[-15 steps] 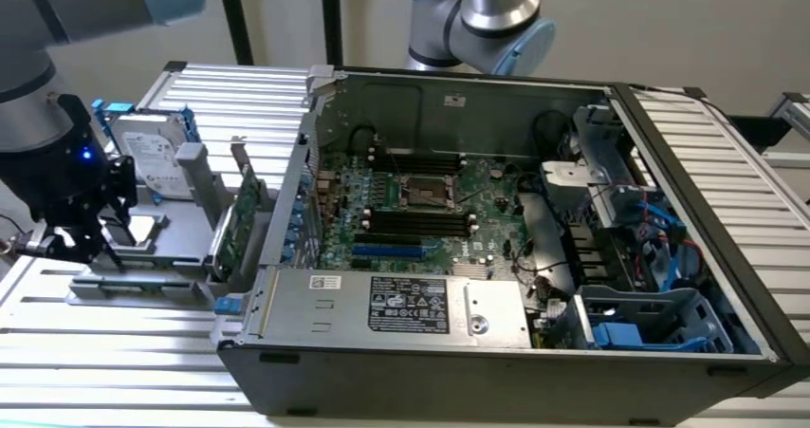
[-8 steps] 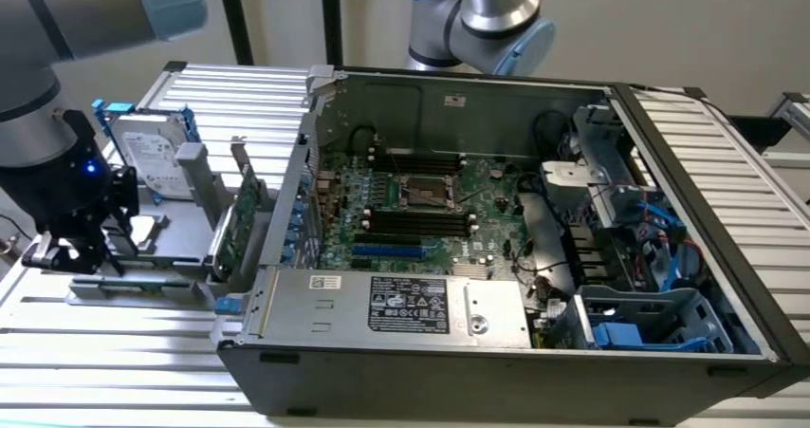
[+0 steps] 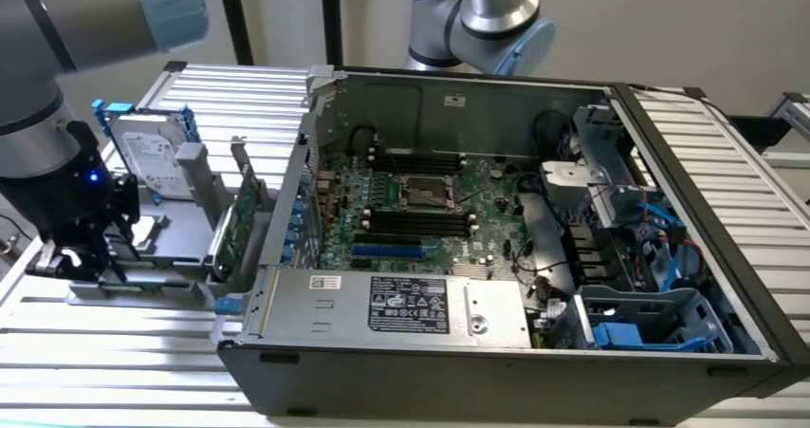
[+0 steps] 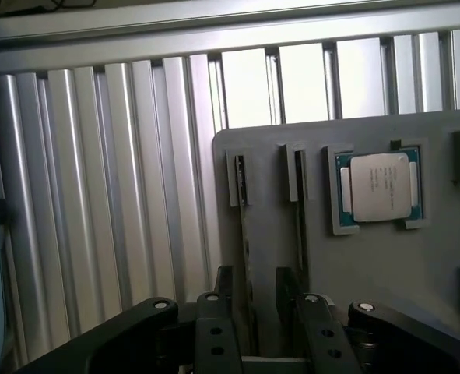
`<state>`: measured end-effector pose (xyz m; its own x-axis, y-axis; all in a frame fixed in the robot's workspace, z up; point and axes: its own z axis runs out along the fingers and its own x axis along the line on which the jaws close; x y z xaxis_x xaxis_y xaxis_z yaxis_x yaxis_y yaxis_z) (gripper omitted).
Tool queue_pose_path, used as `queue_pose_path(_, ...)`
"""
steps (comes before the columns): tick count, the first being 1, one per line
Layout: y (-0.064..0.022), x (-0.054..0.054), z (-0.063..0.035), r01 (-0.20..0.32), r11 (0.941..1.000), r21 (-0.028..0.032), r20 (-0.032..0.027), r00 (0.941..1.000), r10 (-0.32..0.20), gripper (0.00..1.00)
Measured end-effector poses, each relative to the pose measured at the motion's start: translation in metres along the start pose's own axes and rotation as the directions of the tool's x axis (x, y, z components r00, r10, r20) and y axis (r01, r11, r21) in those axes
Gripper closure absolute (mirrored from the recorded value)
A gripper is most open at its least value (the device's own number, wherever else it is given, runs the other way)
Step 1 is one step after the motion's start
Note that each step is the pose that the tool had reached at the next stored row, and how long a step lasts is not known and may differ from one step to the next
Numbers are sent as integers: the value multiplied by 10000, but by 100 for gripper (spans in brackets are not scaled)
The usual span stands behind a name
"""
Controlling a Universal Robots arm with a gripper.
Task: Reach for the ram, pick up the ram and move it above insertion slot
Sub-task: 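Pick up the ram and move it above insertion slot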
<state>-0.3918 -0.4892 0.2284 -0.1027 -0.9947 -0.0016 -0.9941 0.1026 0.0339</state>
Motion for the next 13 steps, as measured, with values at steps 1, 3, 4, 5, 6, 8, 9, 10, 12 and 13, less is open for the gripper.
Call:
queue_pose_path(1,-1,1,10,30,10000,1,0,10000,-30,64)
queue_pose_path(3,-2,2,28,92,10000,0,-2,10000,-92,64)
queue_pose_path(4,-2,2,38,123,9999,0,-4,9999,-123,64)
queue_pose_path(5,-3,2,48,156,9999,-1,-5,9999,-156,64)
queue_pose_path(6,-3,2,57,188,9998,0,-6,9998,-188,64)
queue_pose_path(8,-4,4,72,249,9997,0,-8,9997,-249,64)
queue_pose_path(9,-5,4,79,277,9996,0,-9,9996,-277,64)
queue_pose_path(10,-6,4,86,304,9995,0,-10,9995,-304,64)
queue_pose_path(12,-8,5,101,358,9994,-1,-12,9994,-358,64)
queue_pose_path(13,-10,5,108,380,9993,-1,-13,9993,-380,64)
